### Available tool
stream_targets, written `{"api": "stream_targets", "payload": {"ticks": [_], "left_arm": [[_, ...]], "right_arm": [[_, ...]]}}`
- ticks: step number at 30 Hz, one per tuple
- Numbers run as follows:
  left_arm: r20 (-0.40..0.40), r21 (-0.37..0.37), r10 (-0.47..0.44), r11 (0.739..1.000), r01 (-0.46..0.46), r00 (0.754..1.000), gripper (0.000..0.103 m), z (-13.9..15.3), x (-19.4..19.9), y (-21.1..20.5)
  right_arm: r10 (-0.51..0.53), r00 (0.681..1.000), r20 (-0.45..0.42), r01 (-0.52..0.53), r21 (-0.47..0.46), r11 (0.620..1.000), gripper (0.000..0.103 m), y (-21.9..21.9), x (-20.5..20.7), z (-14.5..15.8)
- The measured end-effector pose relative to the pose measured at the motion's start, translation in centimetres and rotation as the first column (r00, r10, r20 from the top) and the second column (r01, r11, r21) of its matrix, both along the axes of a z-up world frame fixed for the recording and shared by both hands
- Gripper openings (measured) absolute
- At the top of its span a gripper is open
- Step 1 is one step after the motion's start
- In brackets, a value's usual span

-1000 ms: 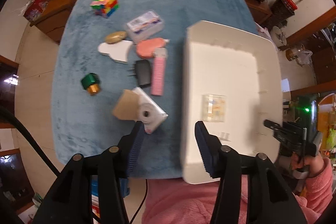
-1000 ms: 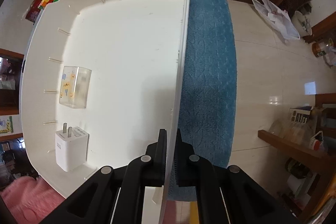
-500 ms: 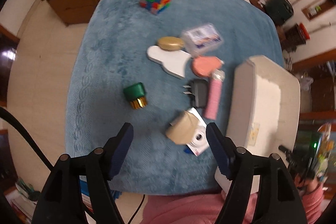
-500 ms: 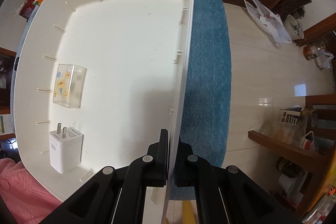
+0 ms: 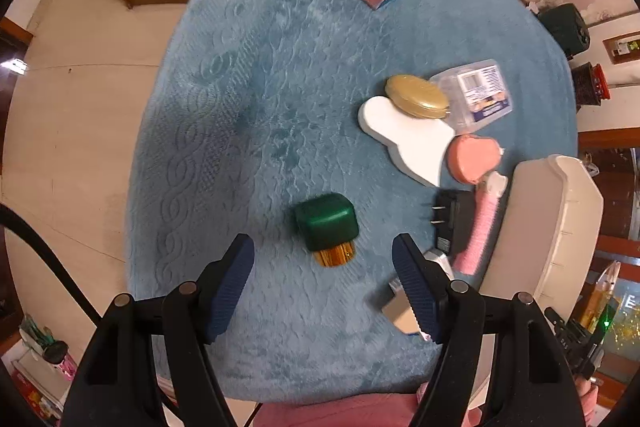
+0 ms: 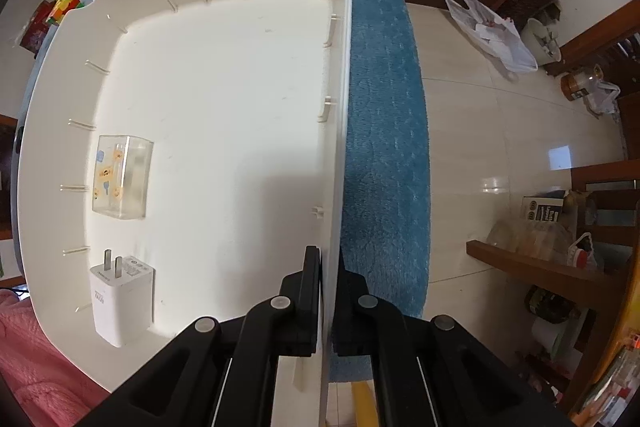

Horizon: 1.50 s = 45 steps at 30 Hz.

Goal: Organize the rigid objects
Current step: 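Move the left gripper to the green-capped gold bottle and grasp it, then carry the green-capped bottle into the tray and open the left gripper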

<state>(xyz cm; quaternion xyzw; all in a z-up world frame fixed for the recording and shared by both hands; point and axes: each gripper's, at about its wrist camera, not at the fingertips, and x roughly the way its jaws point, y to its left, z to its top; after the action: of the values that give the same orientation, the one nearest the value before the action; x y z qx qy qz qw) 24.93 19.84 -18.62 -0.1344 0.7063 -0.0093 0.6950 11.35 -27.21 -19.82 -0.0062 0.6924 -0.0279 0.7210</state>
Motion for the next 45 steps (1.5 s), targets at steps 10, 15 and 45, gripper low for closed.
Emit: {"api": "stream_targets", "payload": {"ticks": [10, 15, 45], "left_arm": [[-0.075, -0.032, -0.043, 0.999, 0.041, 0.996, 0.074, -3.7, 2.1, -0.6], [-0.115, -0.054, -0.038, 0.998, 0.032, 0.993, 0.073, -5.2, 2.7, -0.8], [-0.079, -0.065, 0.048, 0.997, -0.053, 0.996, 0.048, -0.8, -2.4, -1.4]], "right_arm": [[0.023, 1.0, -0.011, -0.024, -0.043, 0.999, 0.006, 0.6, -0.1, 0.0], [0.027, 0.999, -0.018, -0.028, -0.053, 0.998, 0.006, 0.9, 0.0, 0.1], [0.199, 0.98, 0.008, -0.199, -0.002, 0.98, 0.005, 0.8, -1.0, -0.3]]}}
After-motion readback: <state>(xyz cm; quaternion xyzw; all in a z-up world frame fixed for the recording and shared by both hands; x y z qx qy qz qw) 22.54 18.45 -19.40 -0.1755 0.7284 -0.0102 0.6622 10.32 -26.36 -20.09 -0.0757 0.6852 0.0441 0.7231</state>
